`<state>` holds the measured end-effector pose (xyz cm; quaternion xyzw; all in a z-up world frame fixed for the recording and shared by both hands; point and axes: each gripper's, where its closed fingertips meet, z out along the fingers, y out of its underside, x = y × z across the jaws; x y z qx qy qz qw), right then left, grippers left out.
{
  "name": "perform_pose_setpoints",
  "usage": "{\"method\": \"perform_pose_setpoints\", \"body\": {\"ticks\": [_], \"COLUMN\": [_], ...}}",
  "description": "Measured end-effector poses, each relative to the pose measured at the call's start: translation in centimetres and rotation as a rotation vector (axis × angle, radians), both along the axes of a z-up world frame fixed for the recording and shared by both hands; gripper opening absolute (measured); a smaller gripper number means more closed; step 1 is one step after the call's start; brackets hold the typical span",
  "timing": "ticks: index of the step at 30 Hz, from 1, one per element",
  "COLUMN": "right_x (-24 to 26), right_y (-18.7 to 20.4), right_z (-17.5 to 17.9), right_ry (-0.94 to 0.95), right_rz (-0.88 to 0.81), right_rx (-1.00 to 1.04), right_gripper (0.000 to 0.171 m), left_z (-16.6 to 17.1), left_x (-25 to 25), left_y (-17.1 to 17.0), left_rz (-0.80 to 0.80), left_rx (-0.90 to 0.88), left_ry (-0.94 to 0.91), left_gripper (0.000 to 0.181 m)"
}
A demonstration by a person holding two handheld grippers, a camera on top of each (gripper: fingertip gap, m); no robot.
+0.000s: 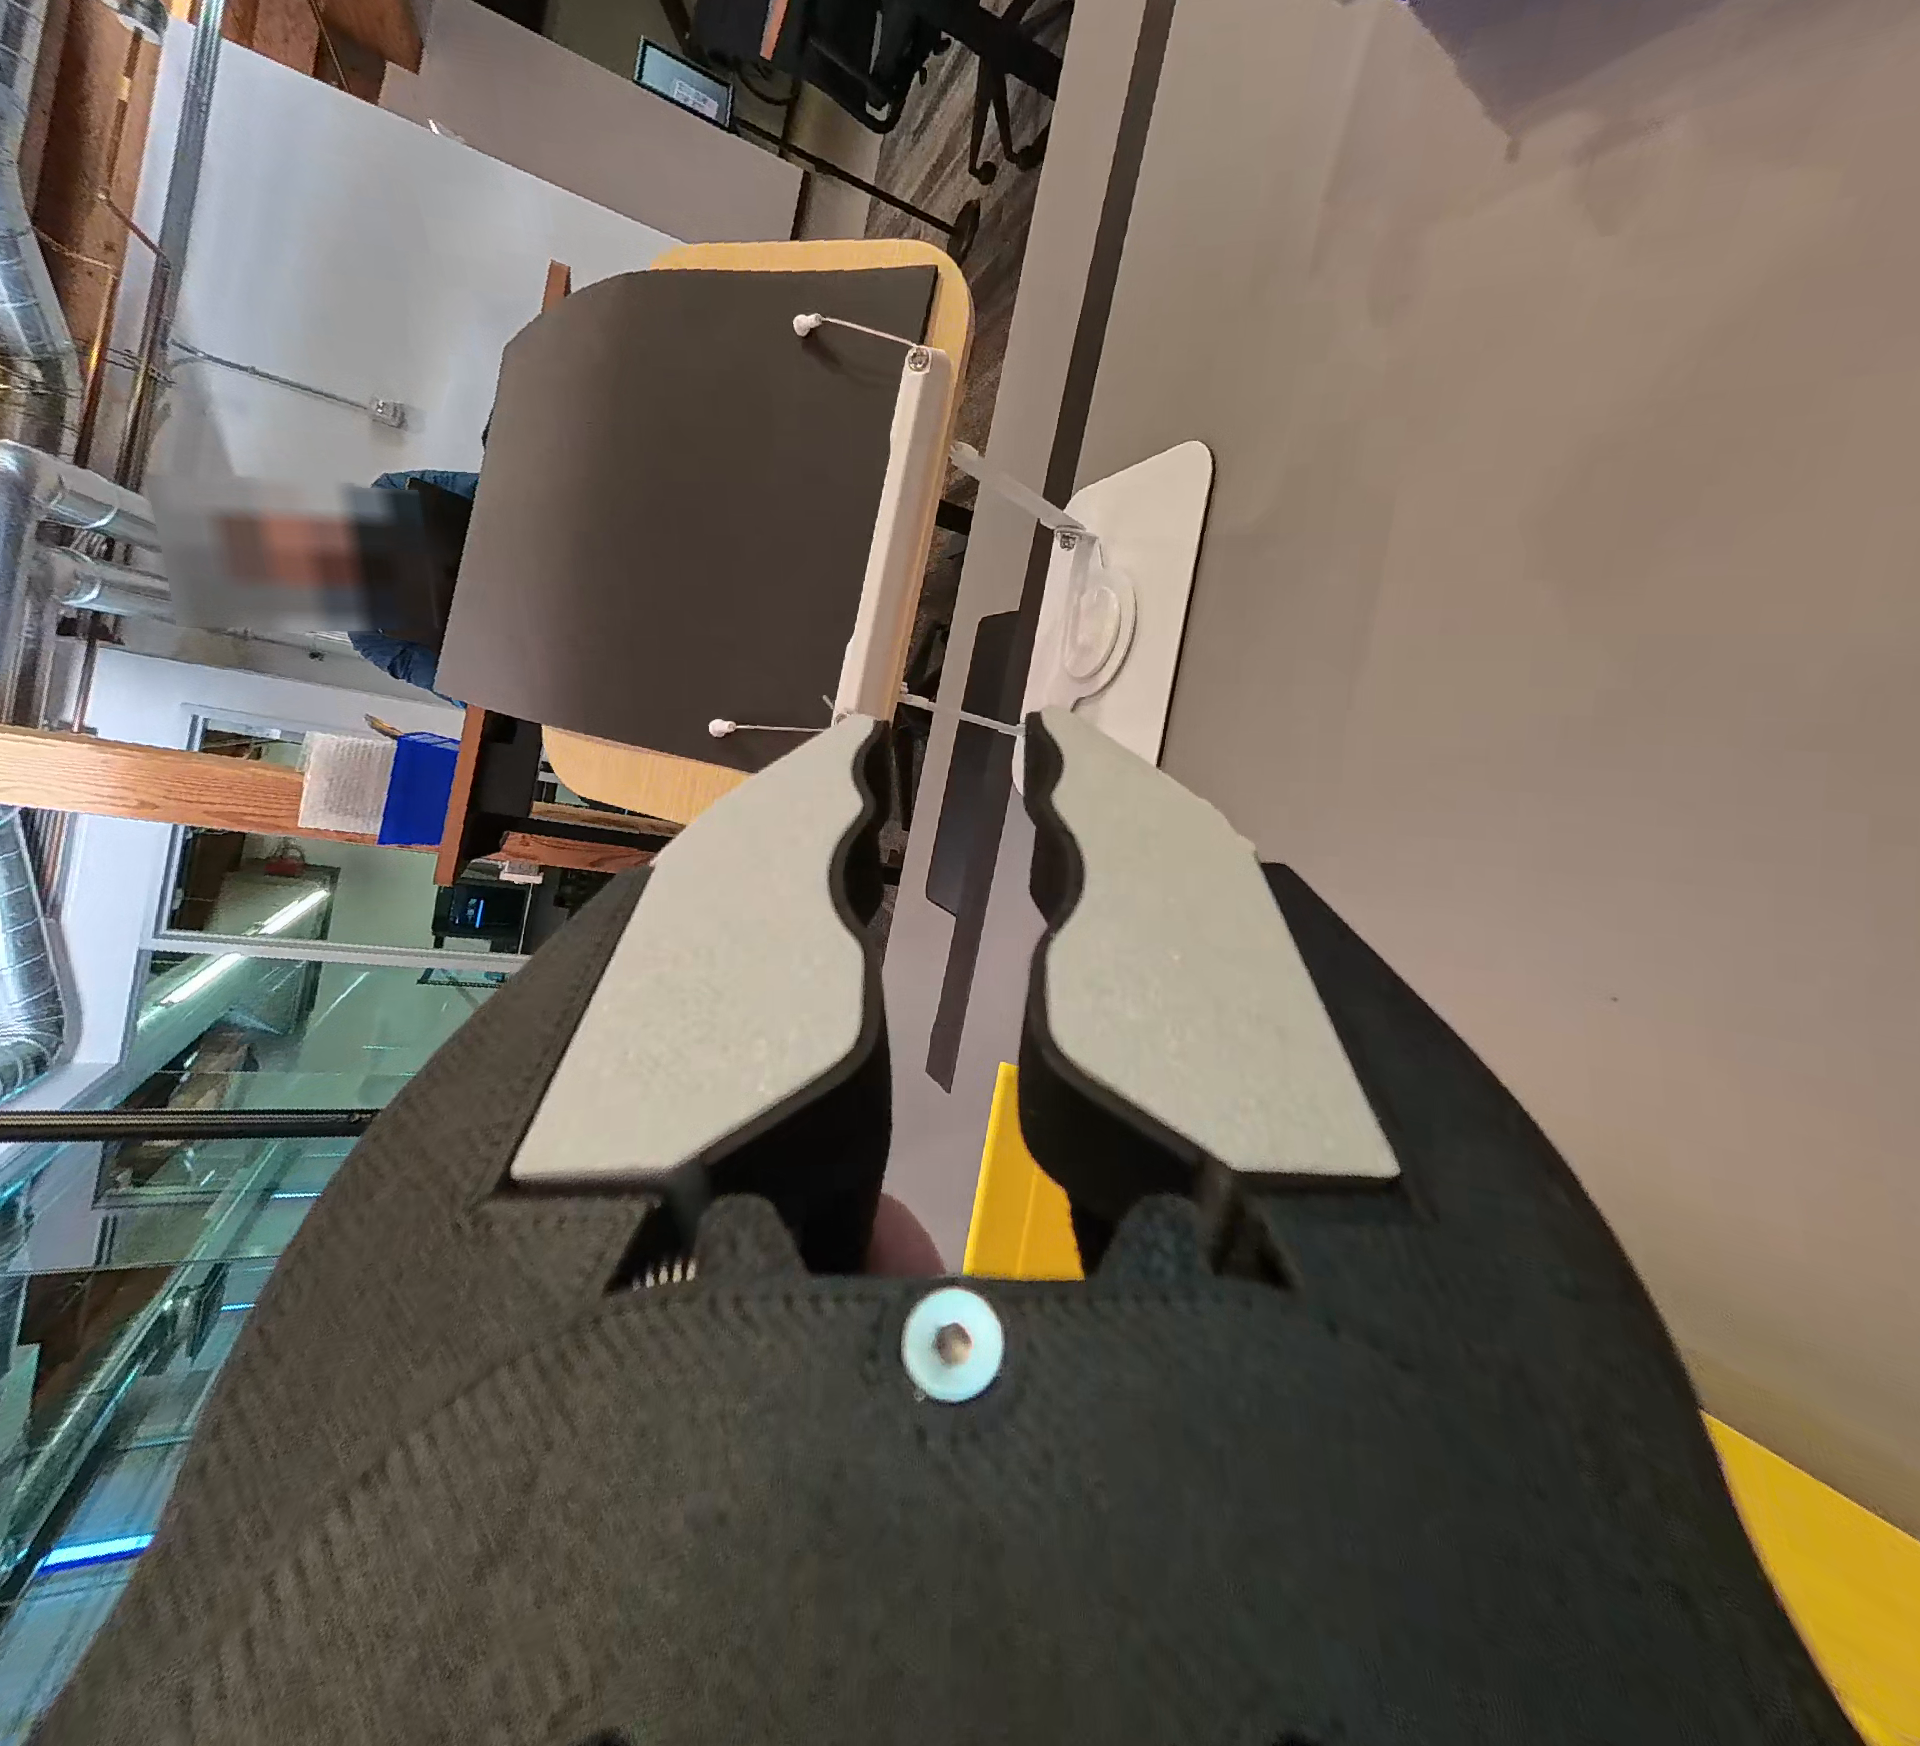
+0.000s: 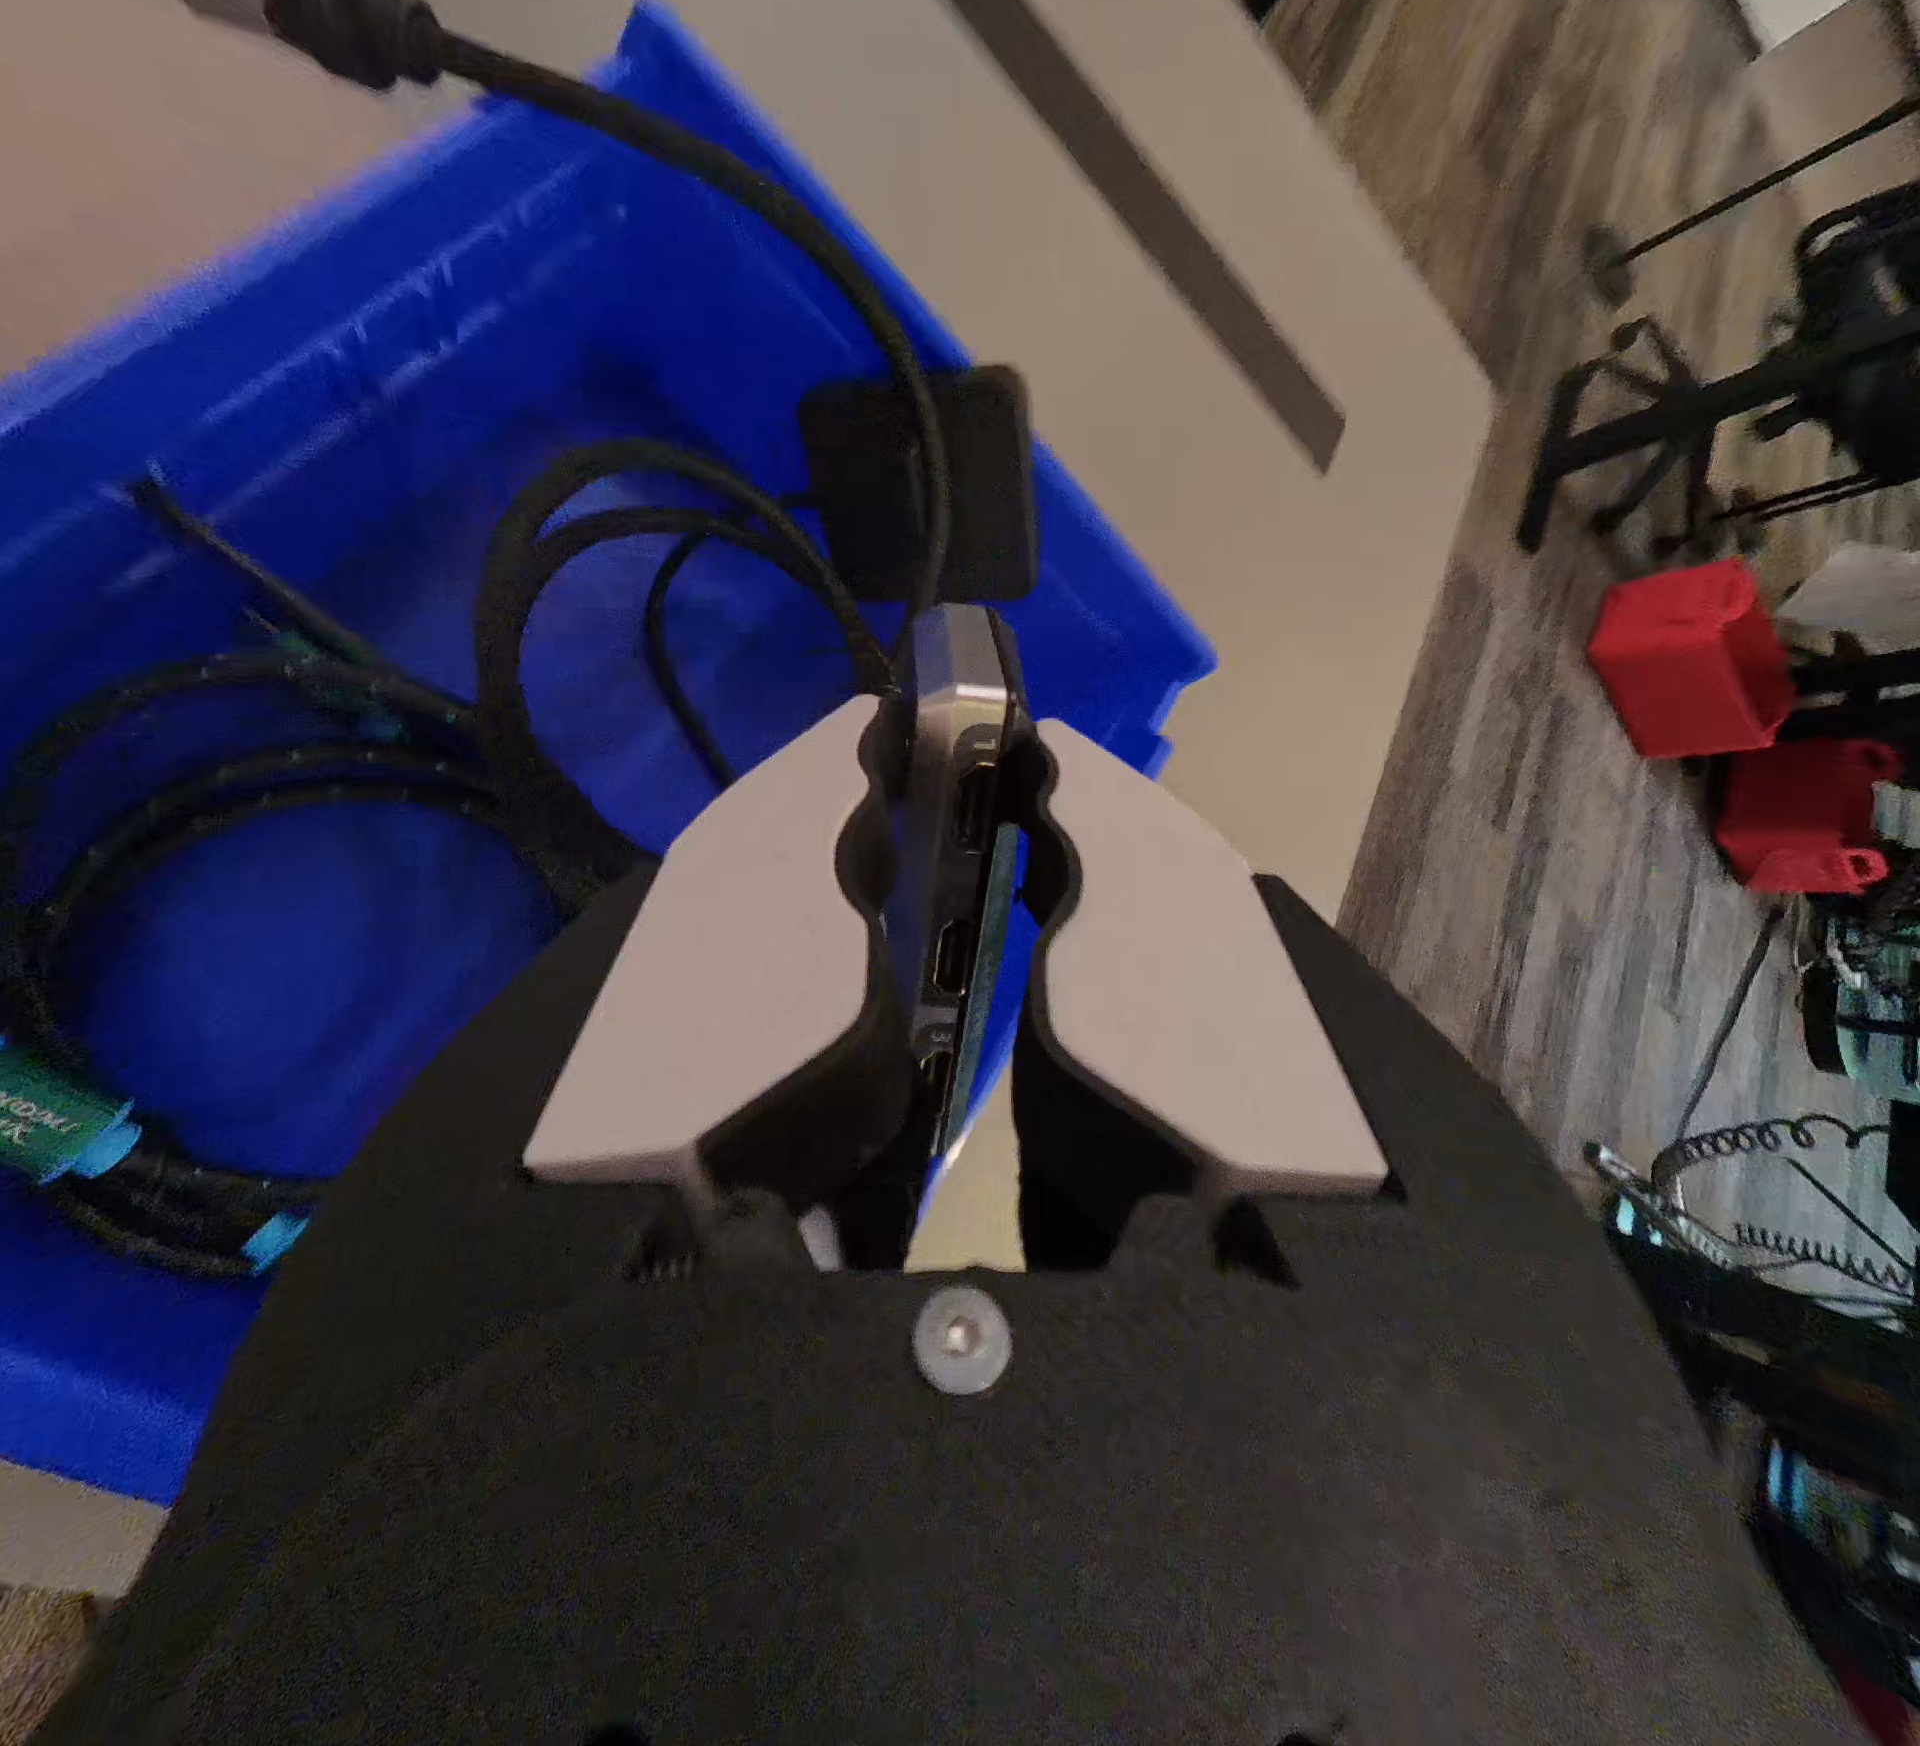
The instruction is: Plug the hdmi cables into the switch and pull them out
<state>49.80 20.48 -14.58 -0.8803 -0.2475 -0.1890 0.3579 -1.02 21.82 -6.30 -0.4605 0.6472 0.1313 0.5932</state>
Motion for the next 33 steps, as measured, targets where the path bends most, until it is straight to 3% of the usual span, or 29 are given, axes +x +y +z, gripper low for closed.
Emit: {"method": "perform_pose_setpoints", "body": {"ticks": [8, 12, 14, 16, 19, 23, 28, 33], "right_x": [0.5, 1.3, 2.3, 2.4, 2.4, 2.5, 1.2, -6.9], "right_y": [1.3, 0.8, -0.7, -0.3, -0.7, -1.0, -0.6, 2.2], "right_z": [-4.0, -5.9, -8.6, -9.3, -9.2, -8.5, -4.4, -1.1], "right_ry": [0.121, 0.124, 0.066, 0.067, 0.07, 0.076, 0.068, -0.054], "right_rz": [-0.071, -0.117, -0.142, -0.135, -0.147, -0.182, -0.145, 0.255], "right_rx": [-0.23, -0.418, -0.591, -0.584, -0.602, -0.57, -0.413, -0.209], "right_gripper": [0.02, 0.02, 0.021, 0.019, 0.019, 0.057, 0.054, 0.04], "left_z": [-0.5, -1.0, -1.3, -1.5, -1.4, -1.5, -2.0, -2.8], "left_x": [0.2, 0.4, 0.5, 0.5, 0.3, -0.1, -0.1, 0.4], "left_y": [-0.2, -0.3, -0.4, -0.5, -0.4, 0.0, 0.1, 0.0], "left_rz": [-0.005, -0.014, -0.019, -0.022, -0.014, 0.001, 0.004, -0.005], "left_rx": [-0.011, -0.021, -0.025, -0.024, -0.02, -0.045, -0.059, -0.072], "left_ry": [0.021, 0.034, 0.041, 0.052, 0.061, 0.06, 0.074, 0.094], "left_gripper": [0.023, 0.023, 0.023, 0.023, 0.023, 0.024, 0.024, 0.025]}}
